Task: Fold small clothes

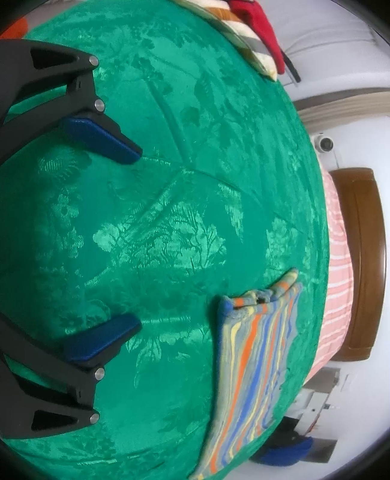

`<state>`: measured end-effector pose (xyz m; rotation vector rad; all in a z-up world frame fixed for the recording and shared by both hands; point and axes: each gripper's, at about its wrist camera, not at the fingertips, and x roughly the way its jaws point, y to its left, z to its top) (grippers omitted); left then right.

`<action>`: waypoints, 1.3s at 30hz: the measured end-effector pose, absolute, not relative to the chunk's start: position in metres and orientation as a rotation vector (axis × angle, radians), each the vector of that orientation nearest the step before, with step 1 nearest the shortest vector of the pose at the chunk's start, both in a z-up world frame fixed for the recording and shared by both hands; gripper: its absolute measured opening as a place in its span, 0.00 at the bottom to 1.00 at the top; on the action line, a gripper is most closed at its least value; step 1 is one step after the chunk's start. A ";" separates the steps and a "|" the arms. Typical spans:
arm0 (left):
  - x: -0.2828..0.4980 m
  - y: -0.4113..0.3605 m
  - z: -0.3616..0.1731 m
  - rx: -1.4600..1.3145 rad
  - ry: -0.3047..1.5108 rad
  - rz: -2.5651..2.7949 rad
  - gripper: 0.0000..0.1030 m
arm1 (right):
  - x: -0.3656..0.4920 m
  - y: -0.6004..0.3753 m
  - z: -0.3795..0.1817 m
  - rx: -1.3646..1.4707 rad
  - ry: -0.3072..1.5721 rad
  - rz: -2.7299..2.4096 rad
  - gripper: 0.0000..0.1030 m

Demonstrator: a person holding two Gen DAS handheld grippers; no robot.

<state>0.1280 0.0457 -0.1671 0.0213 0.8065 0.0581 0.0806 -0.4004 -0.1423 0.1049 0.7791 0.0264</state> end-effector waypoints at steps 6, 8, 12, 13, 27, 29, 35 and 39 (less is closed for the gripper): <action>0.127 0.044 -0.169 0.033 0.794 0.064 0.99 | 0.080 -0.400 -0.149 0.097 0.756 0.029 0.81; 0.126 0.044 -0.169 0.032 0.795 0.064 0.99 | 0.078 -0.399 -0.150 0.098 0.751 0.030 0.81; 0.126 0.044 -0.169 0.032 0.794 0.064 0.99 | 0.078 -0.398 -0.151 0.093 0.749 0.028 0.81; 0.126 0.044 -0.169 0.033 0.794 0.065 0.99 | 0.078 -0.398 -0.151 0.093 0.748 0.027 0.81; 0.116 0.006 -0.128 0.122 0.805 -0.014 0.95 | 0.078 -0.399 -0.143 0.103 0.787 0.031 0.81; 0.113 -0.033 -0.109 0.203 0.757 -0.128 0.94 | 0.081 -0.407 -0.134 0.159 0.799 0.070 0.81; 0.136 -0.182 -0.098 0.360 0.761 -0.518 0.79 | 0.116 -0.444 -0.100 0.272 0.792 0.170 0.81; 0.162 -0.273 -0.130 0.488 0.789 -0.649 0.77 | 0.167 -0.472 -0.091 0.360 0.832 0.237 0.80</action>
